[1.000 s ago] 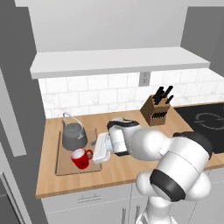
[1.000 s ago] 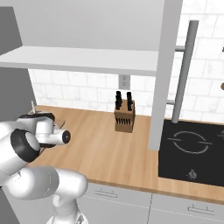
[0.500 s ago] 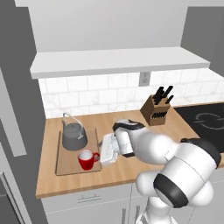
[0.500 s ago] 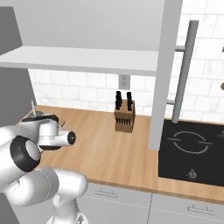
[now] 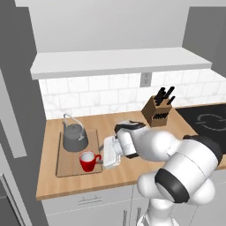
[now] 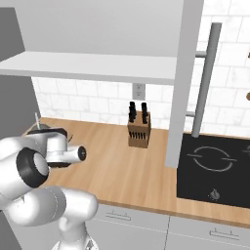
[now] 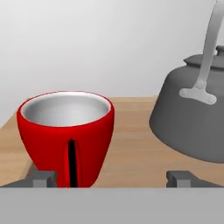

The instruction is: Pick the kettle from the counter and place it on the tray. Then pick the mug from the cabinet and place it on the tray. Then close the cabinet doors.

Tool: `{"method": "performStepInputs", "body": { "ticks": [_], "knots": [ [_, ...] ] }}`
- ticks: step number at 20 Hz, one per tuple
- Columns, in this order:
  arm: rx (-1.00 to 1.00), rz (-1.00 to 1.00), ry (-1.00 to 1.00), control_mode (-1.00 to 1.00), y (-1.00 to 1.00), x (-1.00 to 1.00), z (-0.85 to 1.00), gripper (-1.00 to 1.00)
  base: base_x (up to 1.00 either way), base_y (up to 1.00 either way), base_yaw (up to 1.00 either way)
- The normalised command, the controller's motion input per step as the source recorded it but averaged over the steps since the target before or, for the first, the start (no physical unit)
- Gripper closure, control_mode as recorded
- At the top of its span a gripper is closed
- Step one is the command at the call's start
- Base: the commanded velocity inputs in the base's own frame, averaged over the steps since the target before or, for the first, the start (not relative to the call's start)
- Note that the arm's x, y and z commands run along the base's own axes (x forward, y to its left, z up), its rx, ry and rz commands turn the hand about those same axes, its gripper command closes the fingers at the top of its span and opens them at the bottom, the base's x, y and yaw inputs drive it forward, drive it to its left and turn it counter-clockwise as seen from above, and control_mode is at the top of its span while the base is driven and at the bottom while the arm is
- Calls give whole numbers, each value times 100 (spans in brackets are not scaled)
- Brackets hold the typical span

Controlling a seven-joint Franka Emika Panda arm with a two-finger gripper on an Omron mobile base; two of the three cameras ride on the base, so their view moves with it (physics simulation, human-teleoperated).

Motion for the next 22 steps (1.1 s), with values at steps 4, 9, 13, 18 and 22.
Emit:
{"method": "performStepInputs", "body": {
  "ticks": [4, 9, 13, 18, 22],
  "knots": [
    [0, 3, -3, -100, -1, -22, 10, -100, 0, 0, 0],
    [0, 1, -14, -100, -5, -34, 42, -100, 0, 0, 0],
    [0, 0, -5, -100, -2, -30, 62, -100, 0, 0, 0],
    [0, 0, 3, -100, -10, -22, 63, -100, 0, 0, 0],
    [0, -22, 19, -100, -21, -33, 61, -100, 0, 0, 0]
  ]
}}
